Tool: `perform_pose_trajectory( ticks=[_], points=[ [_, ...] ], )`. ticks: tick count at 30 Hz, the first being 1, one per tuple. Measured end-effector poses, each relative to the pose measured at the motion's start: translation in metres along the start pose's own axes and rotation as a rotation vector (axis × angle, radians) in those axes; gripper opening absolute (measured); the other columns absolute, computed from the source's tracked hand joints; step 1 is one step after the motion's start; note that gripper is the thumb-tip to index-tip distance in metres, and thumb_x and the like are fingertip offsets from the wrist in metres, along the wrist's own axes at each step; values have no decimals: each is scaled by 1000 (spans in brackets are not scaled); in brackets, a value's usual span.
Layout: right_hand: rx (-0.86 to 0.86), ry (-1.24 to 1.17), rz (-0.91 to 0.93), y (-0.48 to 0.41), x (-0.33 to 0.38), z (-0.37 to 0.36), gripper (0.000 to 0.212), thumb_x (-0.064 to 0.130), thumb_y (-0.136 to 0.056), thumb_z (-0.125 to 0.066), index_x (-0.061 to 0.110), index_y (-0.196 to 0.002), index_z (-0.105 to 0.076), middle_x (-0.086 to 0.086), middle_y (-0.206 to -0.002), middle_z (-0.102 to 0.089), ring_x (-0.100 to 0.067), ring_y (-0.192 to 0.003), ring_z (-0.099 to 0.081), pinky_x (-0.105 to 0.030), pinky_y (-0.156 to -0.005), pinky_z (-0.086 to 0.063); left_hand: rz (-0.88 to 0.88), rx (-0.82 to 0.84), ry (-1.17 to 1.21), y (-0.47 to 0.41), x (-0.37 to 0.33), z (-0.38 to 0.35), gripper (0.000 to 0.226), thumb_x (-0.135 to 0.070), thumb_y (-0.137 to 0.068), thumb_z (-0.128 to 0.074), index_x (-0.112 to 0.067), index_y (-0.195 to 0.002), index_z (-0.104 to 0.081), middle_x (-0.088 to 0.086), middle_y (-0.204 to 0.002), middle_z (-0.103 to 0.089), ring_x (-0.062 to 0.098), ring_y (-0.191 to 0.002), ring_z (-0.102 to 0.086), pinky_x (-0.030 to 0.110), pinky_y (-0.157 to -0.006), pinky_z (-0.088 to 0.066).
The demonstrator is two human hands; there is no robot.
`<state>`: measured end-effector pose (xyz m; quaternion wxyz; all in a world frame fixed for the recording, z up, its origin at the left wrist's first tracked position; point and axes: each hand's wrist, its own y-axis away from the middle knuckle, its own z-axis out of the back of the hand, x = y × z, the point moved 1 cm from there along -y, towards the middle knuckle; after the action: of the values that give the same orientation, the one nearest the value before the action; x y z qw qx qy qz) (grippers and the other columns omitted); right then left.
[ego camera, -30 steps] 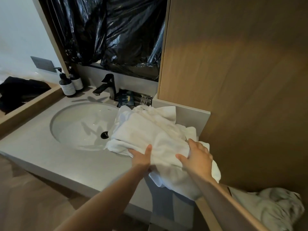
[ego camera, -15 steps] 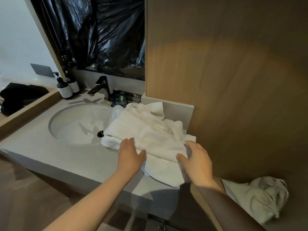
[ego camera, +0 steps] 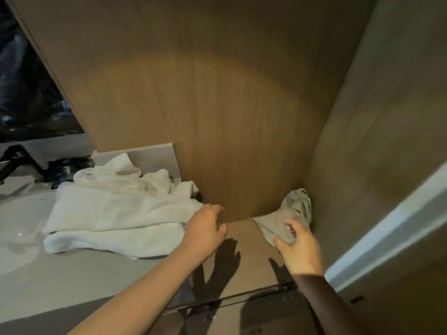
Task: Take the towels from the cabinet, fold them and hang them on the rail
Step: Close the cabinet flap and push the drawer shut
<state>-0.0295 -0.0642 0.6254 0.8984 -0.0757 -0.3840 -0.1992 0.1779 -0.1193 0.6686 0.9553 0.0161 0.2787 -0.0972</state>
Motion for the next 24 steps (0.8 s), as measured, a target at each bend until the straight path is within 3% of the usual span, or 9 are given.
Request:
perform_pose_trajectory(
  ticks=[2, 5, 9, 11, 14, 17, 20, 22, 24],
  points=[
    [-74, 5, -103, 20, -21, 15, 53, 27, -82, -76, 11, -130, -59, -9, -126, -63, -25, -115, -59, -38, -94, -49, -116, 83, -22, -3, -19, -16, 45, -28, -91, -60, -18, -135, -51, 3, -133, -54, 16, -116, -55, 21, -92, -40],
    [-224, -15, -224, 65, -49, 25, 48, 21, -80, -79, 7, -123, -63, -10, -117, -67, -25, -108, -62, -33, -87, -49, -298, 233, -27, 4, -40, -41, 46, -26, -92, -59, -17, -136, -50, 3, -134, -53, 16, -117, -54, 15, -87, -34],
    [-338, 23, -380, 138, -83, 37, 26, 16, -84, -74, 7, -108, -69, -7, -96, -66, -28, -94, -64, -26, -72, -46, -460, 402, -38, 27, -54, -69, 40, -23, -91, -59, -15, -130, -54, 6, -129, -55, 19, -117, -54, 21, -90, -38],
    [-339, 41, -455, 171, -98, 44, 19, 23, -90, -67, 11, -105, -68, -1, -90, -62, -21, -87, -62, -24, -67, -42, -502, 467, -48, 40, -60, -80, 40, -23, -92, -59, -13, -130, -55, 7, -128, -55, 20, -116, -53, 22, -90, -38],
    [-355, 103, -559, 212, -118, 54, 28, 30, -92, -65, 13, -114, -65, -4, -105, -66, -10, -82, -53, -22, -71, -41, -537, 539, -52, 59, -71, -99, 42, -24, -91, -60, -14, -131, -55, 7, -129, -55, 20, -115, -53, 22, -88, -39],
    [-352, 86, -673, 237, -136, 62, 44, 35, -92, -64, 12, -129, -56, -6, -121, -62, -19, -106, -58, -28, -88, -45, -591, 588, -64, 77, -86, -118, 38, -25, -90, -61, -14, -127, -58, 7, -126, -58, 21, -113, -54, 24, -88, -39],
    [-218, 102, -805, 251, -156, 70, 49, 34, -101, -49, 10, -143, -41, -9, -144, -46, -20, -131, -45, -27, -106, -33, -622, 630, -90, 92, -102, -140, 38, -26, -90, -61, -15, -126, -59, 5, -125, -59, 21, -113, -56, 27, -91, -42],
    [-215, 70, -800, 255, -171, 76, 48, 31, -101, -50, 10, -142, -42, -8, -145, -46, -21, -133, -44, -30, -111, -31, -632, 650, -104, 101, -112, -156, 38, -26, -89, -62, -16, -125, -60, 5, -124, -60, 21, -113, -56, 27, -89, -42],
    [-322, 38, -763, 258, -185, 84, 46, 32, -95, -61, 11, -135, -53, -8, -134, -56, -24, -125, -52, -40, -106, -39, -636, 656, -96, 109, -124, -172, 37, -24, -89, -63, -15, -124, -60, 6, -122, -60, 21, -109, -57, 23, -84, -40]
  ],
)
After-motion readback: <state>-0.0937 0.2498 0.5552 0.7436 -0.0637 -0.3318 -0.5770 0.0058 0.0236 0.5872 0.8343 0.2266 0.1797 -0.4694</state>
